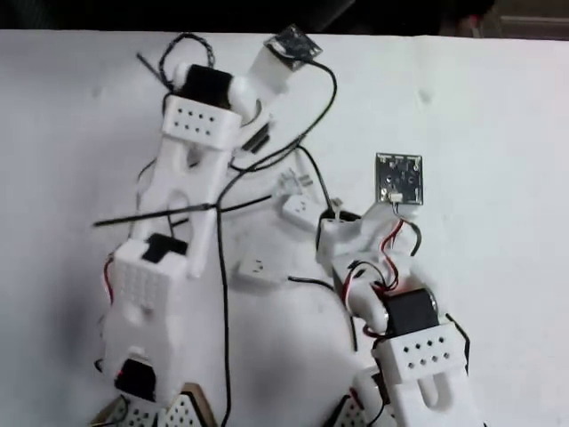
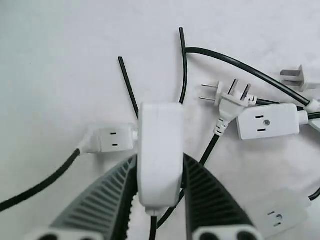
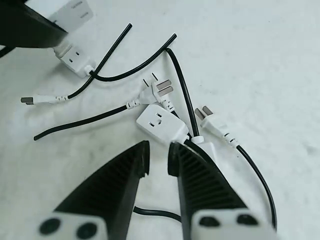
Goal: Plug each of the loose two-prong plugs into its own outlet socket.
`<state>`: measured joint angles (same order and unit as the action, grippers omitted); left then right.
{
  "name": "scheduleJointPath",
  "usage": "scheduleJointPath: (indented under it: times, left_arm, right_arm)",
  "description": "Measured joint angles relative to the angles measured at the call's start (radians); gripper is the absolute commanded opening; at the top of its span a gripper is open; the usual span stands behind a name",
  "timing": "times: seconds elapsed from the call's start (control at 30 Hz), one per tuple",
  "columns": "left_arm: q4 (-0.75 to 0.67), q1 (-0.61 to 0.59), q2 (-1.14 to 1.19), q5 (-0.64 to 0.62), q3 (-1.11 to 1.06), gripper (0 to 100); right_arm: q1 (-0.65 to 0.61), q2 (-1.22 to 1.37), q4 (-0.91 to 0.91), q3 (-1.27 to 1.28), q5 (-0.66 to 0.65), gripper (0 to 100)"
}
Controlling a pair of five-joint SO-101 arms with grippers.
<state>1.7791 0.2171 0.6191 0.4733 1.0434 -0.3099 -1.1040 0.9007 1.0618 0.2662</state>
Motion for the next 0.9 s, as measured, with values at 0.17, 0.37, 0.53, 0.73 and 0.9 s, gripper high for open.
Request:
scheduleJointPath:
  times: [0.17, 0.37, 0.53, 0.73, 0.9]
  left_arm:
    - [0.0, 0.0, -0.184, 0.0, -0.224, 2]
    - [-0.011, 0.0, -0.479, 0.0, -0.605, 2]
    - [-0.058, 0.0, -0.726, 0.0, -0.93, 2]
    - [-0.163, 0.0, -0.948, 0.0, -1.306, 2]
    - [-0.293, 0.0, -1.039, 0.0, -1.587, 2]
  right_arm:
    - [0.0, 0.0, 0.0, 0.0, 0.0, 6.6]
    - [0.0, 0.0, 0.0, 0.0, 0.0, 6.6]
    - [0.0, 0.0, 0.0, 0.0, 0.0, 6.6]
    - [0.0, 0.0, 0.0, 0.0, 0.0, 6.6]
    - [0.0, 0.0, 0.0, 0.0, 0.0, 6.6]
